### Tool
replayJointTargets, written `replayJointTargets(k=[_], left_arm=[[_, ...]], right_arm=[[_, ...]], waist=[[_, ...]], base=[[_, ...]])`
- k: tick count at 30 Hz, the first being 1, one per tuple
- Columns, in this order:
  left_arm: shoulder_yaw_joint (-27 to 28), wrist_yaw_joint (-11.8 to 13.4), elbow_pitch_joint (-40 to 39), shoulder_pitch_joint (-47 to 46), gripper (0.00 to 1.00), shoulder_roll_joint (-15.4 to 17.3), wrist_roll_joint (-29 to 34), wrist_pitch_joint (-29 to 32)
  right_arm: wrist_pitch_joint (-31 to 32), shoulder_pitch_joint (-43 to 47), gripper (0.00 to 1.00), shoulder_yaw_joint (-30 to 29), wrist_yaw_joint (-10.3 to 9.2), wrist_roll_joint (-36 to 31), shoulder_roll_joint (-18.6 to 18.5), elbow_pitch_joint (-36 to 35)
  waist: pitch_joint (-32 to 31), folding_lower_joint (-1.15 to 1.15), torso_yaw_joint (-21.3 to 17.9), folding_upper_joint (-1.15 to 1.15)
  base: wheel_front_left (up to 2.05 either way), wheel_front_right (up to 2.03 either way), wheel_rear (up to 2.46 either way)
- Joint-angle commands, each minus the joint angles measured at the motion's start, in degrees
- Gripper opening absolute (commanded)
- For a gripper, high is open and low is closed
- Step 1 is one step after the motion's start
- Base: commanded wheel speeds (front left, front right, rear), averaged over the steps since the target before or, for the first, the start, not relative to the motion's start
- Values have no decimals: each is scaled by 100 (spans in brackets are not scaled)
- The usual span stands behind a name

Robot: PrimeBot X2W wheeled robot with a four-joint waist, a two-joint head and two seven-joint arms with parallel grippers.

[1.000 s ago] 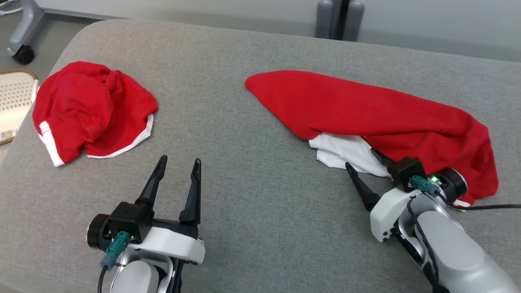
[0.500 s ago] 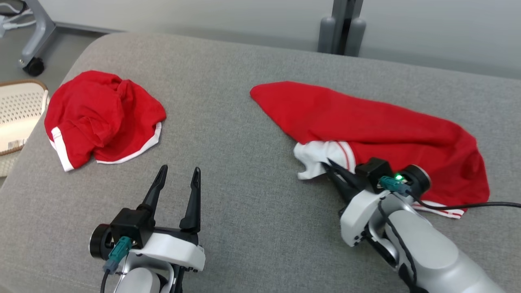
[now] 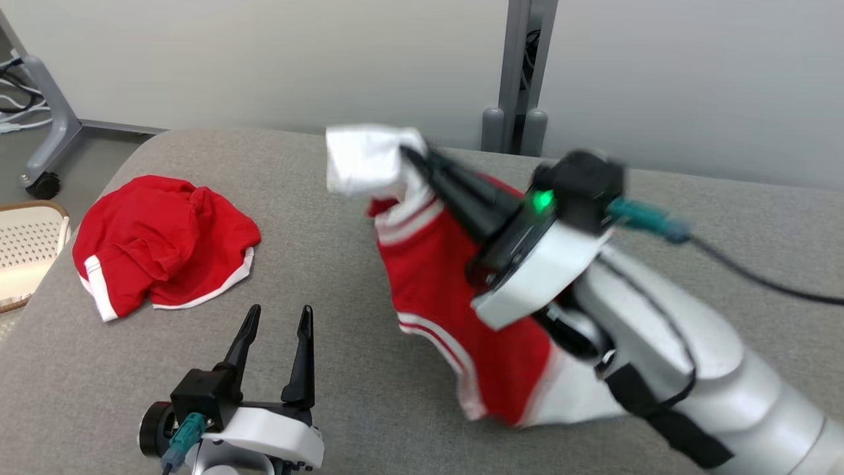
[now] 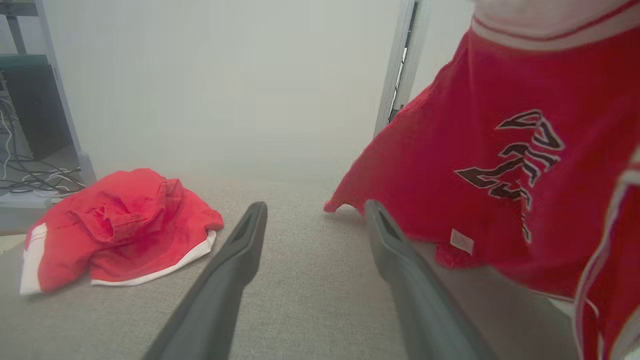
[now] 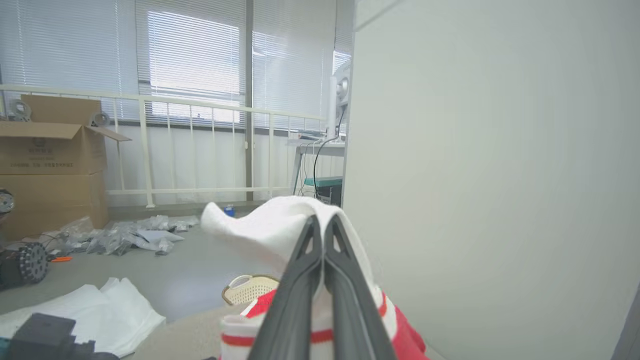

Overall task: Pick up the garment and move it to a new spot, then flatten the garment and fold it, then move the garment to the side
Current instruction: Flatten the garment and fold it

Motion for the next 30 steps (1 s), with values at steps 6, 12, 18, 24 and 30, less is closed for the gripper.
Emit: replayJointTargets(k=[6, 12, 18, 24, 30], left_arm=[[3, 30, -42, 90, 100, 17, -50, -16], [-40, 2, -38, 79, 100, 19, -57, -16], [-78, -37, -7, -1, 100, 17, -25, -16], [-120, -60, 31, -62, 100, 20, -5, -16], [-93, -74, 56, -75, 100, 18, 42, -16]], right_arm=[[-13, 198, 0, -1469, -1, 530, -460, -222], [-12, 696, 0, -2464, 0, 428, -1109, 1156], [-13, 850, 0, -3327, 1, -29, -1601, 3166], [31, 665, 100, -3706, 1, -453, -1531, 4556], [-10, 325, 100, -3786, 0, -880, -1401, 5217]], waist=[[-75, 0, -112, 0], [3, 0, -162, 0], [136, 0, -251, 0], [214, 0, -360, 0], [197, 0, -543, 0]], base=[[0, 0, 0], [0, 0, 0], [0, 0, 0], [0, 0, 0], [0, 0, 0]])
